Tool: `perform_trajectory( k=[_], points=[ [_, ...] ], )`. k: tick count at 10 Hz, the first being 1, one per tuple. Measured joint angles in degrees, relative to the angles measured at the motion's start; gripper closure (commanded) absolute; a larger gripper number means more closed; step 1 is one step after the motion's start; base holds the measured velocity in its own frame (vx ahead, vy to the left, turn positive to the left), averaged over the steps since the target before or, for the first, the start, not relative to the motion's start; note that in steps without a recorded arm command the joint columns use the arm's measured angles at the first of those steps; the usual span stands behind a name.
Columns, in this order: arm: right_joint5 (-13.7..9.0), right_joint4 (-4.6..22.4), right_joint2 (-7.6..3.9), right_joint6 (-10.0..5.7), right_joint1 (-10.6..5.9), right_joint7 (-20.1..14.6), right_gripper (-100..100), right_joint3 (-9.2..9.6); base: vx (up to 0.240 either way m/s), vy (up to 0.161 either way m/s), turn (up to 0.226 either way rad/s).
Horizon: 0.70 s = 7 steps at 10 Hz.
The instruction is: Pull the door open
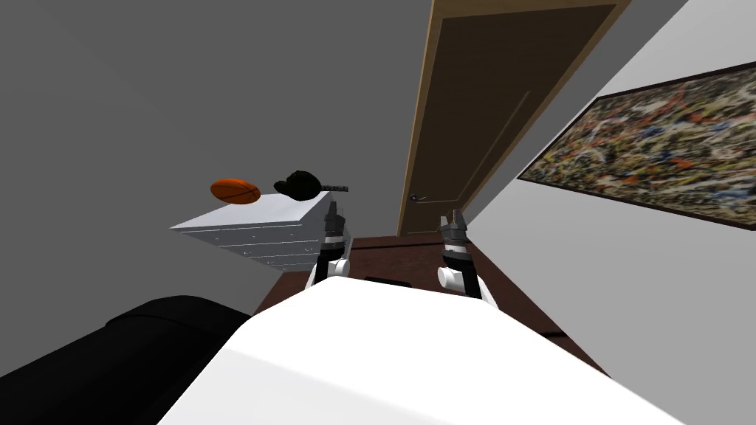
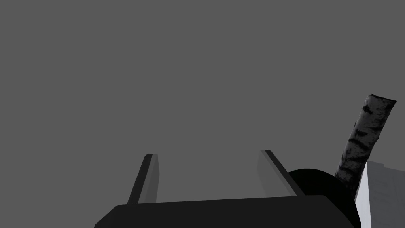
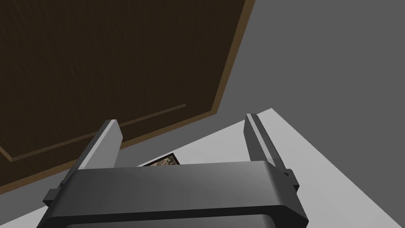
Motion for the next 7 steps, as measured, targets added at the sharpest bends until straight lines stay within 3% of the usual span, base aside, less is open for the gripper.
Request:
perform_trajectory(
  k=[4, 7],
  points=[
    [-2.6, 6.6, -1.22, -0.65, -3.64, 0.9, -100, 0.36, 0.062, -0.051, 0.071],
    [-3.9, 10.9, -1.82, -1.63, -5.05, 1.3, -100, 0.66, 0.042, -0.037, 0.068]
  ],
)
